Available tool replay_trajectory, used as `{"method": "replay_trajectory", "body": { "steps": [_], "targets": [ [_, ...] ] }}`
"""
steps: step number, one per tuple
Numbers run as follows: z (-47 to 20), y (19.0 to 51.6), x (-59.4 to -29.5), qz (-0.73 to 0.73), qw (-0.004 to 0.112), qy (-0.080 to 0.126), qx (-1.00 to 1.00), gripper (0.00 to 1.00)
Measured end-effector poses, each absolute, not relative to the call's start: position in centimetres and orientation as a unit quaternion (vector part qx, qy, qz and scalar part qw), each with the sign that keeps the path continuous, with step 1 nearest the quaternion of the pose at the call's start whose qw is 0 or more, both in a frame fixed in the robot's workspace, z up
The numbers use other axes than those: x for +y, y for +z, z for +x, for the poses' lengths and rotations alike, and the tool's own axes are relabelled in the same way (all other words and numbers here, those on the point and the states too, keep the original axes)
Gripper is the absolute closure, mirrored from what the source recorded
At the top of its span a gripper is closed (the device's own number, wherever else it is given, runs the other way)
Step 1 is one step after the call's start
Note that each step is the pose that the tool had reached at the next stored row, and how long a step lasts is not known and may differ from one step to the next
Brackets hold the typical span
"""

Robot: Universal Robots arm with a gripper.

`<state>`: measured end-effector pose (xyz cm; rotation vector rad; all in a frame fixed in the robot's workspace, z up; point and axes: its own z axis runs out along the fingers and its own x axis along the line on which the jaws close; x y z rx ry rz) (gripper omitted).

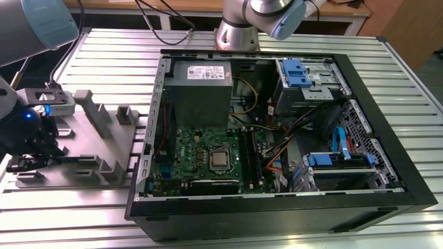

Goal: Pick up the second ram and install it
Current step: 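Pick up the second ram and move it above second insertion slot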

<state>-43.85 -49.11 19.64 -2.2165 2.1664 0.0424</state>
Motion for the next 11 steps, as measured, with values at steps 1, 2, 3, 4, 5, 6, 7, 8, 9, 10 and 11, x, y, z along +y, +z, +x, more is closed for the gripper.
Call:
{"method": "replay_trajectory", "body": {
  "steps": [1, 2, 3, 4, 5, 6, 7, 8, 9, 10, 11],
  "targets": [
    [-43.85, 19.71, -49.11, -0.715, 0.021, 0.014, 0.699, 0.76],
    [-43.85, 19.80, -49.11, -0.715, 0.021, 0.014, 0.699, 0.76],
    [-43.85, 19.89, -49.11, -0.715, 0.021, 0.014, 0.699, 0.76],
    [-43.85, 19.94, -49.11, -0.715, 0.021, 0.014, 0.699, 0.76],
    [-43.84, 19.94, -49.11, -0.715, 0.021, 0.014, 0.699, 0.76],
    [-43.83, 19.94, -49.11, -0.714, 0.021, 0.014, 0.700, 0.76],
    [-43.83, 19.93, -49.11, -0.711, 0.021, 0.014, 0.703, 0.76],
    [-43.82, 19.93, -49.11, -0.708, 0.021, 0.013, 0.706, 0.76],
    [-43.81, 19.93, -49.11, -0.706, 0.021, 0.013, 0.707, 0.76],
    [-43.81, 19.93, -49.11, -0.706, 0.021, 0.013, 0.708, 0.76],
    [-43.81, 19.93, -49.11, -0.706, 0.021, 0.013, 0.708, 0.76]
  ]
}}
